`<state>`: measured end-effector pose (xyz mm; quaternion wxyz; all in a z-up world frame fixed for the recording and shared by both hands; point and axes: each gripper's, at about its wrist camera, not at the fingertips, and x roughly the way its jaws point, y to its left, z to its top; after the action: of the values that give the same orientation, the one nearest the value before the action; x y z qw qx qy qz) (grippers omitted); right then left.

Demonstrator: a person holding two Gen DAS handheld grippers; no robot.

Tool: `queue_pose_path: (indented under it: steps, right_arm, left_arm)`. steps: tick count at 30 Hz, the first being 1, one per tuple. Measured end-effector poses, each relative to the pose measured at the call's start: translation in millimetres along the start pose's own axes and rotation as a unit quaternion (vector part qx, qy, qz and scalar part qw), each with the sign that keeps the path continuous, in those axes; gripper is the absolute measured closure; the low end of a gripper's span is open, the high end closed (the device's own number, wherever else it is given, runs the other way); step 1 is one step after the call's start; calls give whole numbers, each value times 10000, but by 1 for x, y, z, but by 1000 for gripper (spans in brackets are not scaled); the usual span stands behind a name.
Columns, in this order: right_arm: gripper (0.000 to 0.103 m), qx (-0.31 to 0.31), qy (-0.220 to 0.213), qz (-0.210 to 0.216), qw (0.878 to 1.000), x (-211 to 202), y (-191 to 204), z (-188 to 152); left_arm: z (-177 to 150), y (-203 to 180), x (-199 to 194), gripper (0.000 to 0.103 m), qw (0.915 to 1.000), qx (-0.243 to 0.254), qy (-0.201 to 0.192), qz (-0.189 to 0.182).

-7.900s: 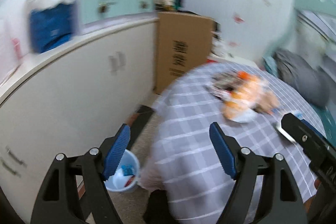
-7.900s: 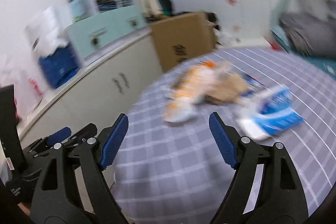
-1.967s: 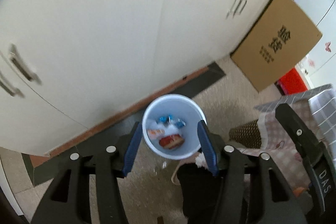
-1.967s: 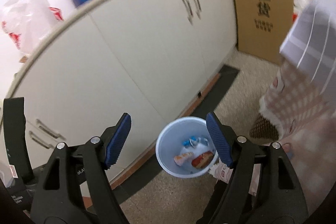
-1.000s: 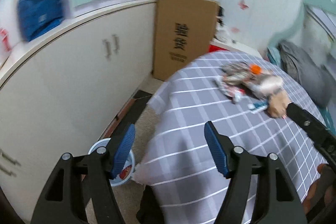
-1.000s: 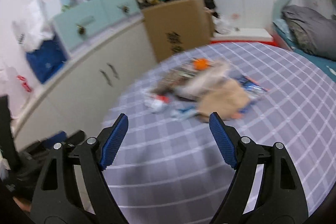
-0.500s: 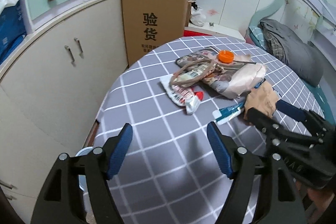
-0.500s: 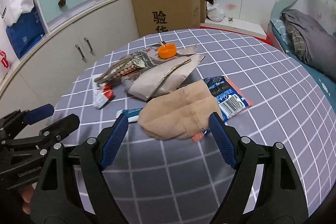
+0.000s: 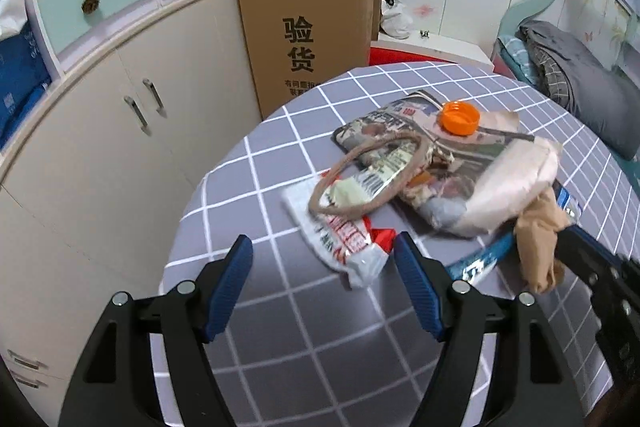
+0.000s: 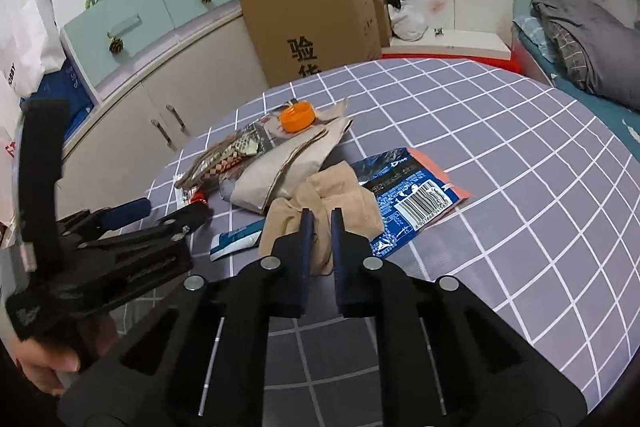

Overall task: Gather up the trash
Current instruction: 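Grasp the beige cloth with the right tool while the left grasps a red-white wrapper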

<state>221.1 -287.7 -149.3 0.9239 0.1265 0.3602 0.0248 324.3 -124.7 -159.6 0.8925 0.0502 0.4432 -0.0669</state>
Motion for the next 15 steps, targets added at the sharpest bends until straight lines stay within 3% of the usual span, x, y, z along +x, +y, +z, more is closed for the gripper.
queue_pose_path:
  steps: [1, 8, 12, 14, 15]
  right_arm:
    - [96, 6, -33, -2, 10000, -2, -1, 0]
    - [97, 29, -210, -6, 9998, -10, -3, 2]
    - [96, 95, -67, 124, 9999, -4, -2, 0]
    - [87, 66, -117, 112, 9998, -5, 1, 0]
    - [55, -27, -112, 87, 9999, -4, 5, 0]
  left_arm:
    - [2, 1, 2, 32, 10000, -51, 20, -29]
    - [2, -1, 3, 64, 9999, 50, 144, -66]
    - [-4, 6, -5, 74, 9997, -47, 130, -225]
    - [-11, 10, -11, 75, 9994, -75, 140, -317]
    - [-14, 12, -13, 75, 9993, -91, 137, -332]
